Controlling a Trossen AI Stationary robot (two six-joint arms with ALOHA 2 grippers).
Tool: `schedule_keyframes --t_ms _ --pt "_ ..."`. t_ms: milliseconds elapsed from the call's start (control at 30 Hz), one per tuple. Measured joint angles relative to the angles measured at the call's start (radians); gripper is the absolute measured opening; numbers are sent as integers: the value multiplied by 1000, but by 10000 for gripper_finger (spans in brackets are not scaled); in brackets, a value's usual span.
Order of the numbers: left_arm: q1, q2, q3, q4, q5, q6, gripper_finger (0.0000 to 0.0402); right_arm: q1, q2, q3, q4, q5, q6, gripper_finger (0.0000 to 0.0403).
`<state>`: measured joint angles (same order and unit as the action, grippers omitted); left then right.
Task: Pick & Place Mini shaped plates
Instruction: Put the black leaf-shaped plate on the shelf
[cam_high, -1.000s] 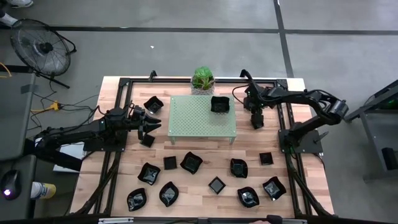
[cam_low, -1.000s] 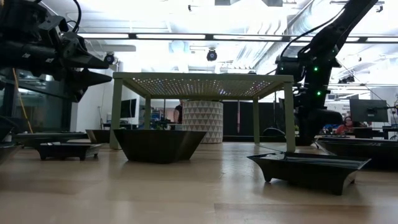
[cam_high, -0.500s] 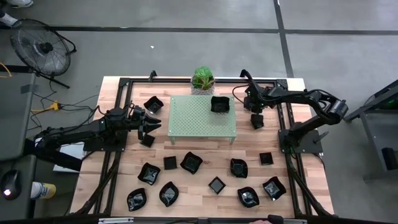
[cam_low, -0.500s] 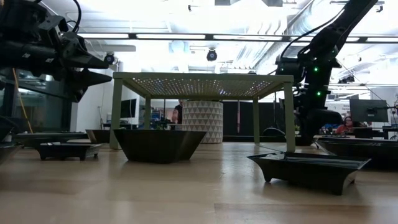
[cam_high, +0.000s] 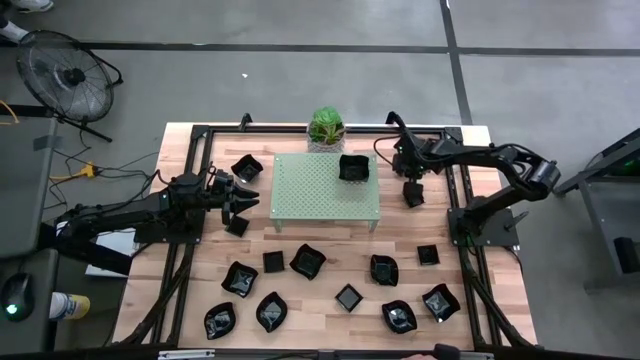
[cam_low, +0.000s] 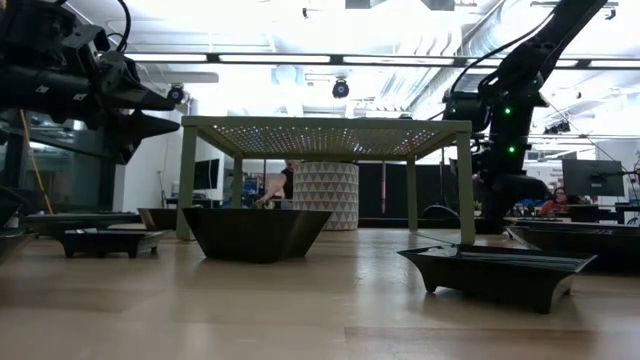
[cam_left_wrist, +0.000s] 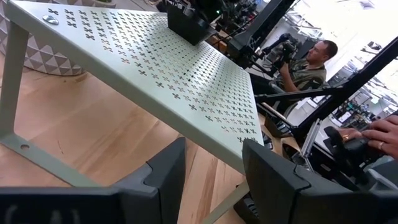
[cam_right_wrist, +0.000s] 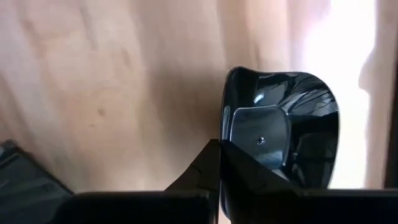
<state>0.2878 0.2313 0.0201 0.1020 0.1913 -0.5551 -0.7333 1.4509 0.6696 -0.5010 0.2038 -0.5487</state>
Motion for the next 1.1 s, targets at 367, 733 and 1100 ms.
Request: schedule_keyframes --t_ms 367,733,1100 --pt "0 0 0 0 0 0 156 0 -26 84 -89 45 55 1" --pt "0 0 0 0 -3 0 156 39 -193 168 -256 54 105 0" --pt "0 0 0 0 -3 0 156 184 -249 422 -506 8 36 0"
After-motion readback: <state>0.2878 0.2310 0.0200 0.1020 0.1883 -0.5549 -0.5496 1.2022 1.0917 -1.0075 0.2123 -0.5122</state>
